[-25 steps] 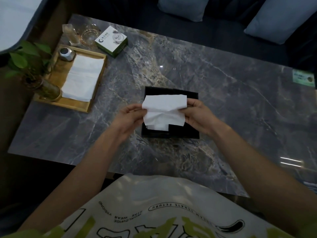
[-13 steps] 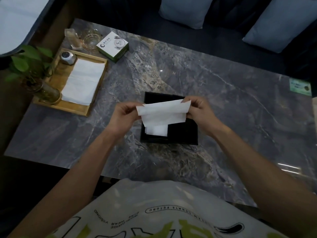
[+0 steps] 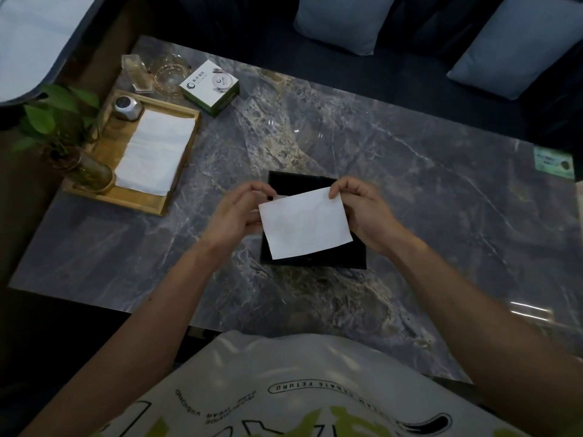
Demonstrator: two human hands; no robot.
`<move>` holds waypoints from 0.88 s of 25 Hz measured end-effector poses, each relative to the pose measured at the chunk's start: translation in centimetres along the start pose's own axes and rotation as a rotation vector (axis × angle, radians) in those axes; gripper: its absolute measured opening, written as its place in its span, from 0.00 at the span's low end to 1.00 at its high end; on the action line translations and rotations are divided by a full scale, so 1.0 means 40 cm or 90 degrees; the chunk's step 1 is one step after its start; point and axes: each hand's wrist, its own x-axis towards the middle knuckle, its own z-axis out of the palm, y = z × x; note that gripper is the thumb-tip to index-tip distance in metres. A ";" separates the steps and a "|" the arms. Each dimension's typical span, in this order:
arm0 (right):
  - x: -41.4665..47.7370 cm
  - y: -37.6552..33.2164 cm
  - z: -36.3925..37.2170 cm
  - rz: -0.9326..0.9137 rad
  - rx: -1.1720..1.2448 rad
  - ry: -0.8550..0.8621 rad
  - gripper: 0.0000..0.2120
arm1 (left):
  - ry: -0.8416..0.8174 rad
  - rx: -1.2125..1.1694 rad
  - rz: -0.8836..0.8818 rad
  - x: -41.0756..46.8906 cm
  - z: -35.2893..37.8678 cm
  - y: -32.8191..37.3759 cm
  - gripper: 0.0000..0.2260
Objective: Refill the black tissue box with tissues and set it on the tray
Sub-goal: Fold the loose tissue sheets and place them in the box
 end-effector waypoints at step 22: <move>0.004 0.136 0.038 0.227 0.068 0.074 0.14 | 0.083 0.267 0.001 -0.006 0.020 -0.156 0.09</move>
